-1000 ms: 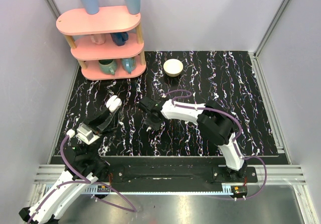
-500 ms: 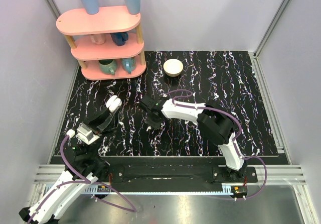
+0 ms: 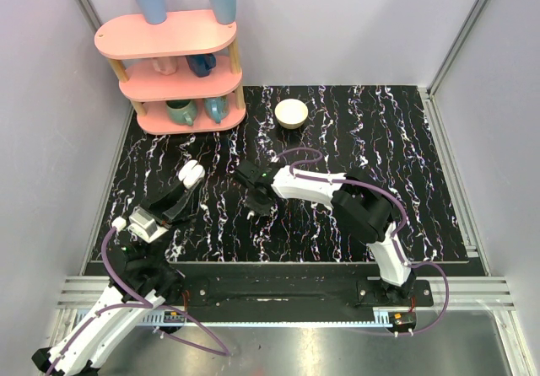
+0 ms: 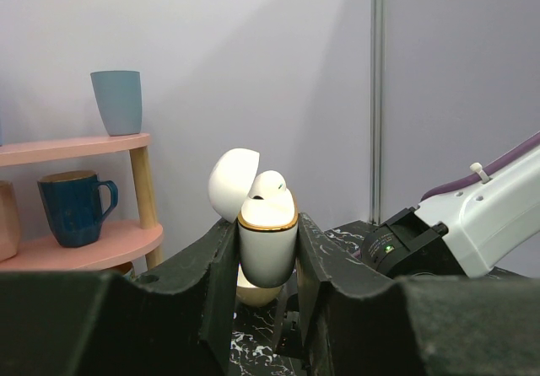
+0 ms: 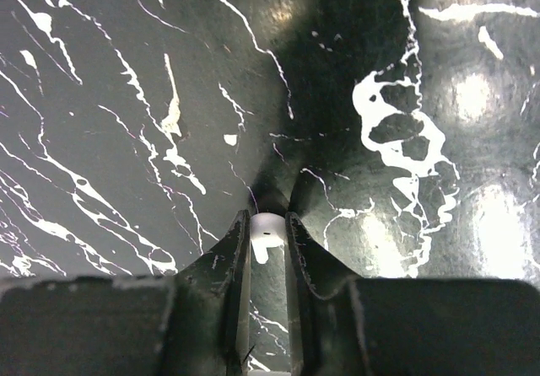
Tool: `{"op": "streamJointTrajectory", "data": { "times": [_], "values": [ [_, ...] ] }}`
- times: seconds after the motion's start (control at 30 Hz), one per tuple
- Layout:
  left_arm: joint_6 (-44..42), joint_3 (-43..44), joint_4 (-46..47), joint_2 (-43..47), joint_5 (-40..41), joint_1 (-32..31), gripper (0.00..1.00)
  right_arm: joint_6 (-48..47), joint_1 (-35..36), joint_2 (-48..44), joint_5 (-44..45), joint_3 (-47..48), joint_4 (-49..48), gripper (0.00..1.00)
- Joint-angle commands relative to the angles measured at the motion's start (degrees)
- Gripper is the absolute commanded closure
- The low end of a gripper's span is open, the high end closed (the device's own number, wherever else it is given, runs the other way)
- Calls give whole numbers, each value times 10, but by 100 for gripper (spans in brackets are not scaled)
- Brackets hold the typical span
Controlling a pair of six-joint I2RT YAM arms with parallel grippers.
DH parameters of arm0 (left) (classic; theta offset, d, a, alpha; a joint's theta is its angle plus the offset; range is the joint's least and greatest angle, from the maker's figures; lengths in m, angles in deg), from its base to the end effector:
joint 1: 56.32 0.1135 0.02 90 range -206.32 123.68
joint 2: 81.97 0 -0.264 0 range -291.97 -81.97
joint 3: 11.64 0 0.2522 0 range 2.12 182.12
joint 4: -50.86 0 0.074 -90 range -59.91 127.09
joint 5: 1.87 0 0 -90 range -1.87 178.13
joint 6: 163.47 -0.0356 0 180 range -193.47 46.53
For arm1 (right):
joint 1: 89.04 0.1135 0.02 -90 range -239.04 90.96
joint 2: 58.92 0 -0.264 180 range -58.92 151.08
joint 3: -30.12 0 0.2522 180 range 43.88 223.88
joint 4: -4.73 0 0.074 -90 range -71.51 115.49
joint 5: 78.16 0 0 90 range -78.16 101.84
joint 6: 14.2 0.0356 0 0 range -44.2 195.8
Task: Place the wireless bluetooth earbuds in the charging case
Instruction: Pick up the left earbud from the center of the board.
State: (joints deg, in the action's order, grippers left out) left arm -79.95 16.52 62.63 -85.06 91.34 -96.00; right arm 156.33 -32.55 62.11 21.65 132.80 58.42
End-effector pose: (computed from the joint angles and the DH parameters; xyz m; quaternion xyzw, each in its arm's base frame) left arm 0.0571 -0.0448 0.3003 0.1523 0.4213 -0.2434 0.8603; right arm 0.2420 0.3544 0.1566 0.2180 0.9598 0.1138 0.1356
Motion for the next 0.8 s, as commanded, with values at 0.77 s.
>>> {"op": "streamJointTrajectory", "data": {
  "times": [0.77],
  "values": [
    [-3, 9, 34, -43, -10, 0, 100, -467, 6, -378, 253, -296, -473, 100]
  ]
}}
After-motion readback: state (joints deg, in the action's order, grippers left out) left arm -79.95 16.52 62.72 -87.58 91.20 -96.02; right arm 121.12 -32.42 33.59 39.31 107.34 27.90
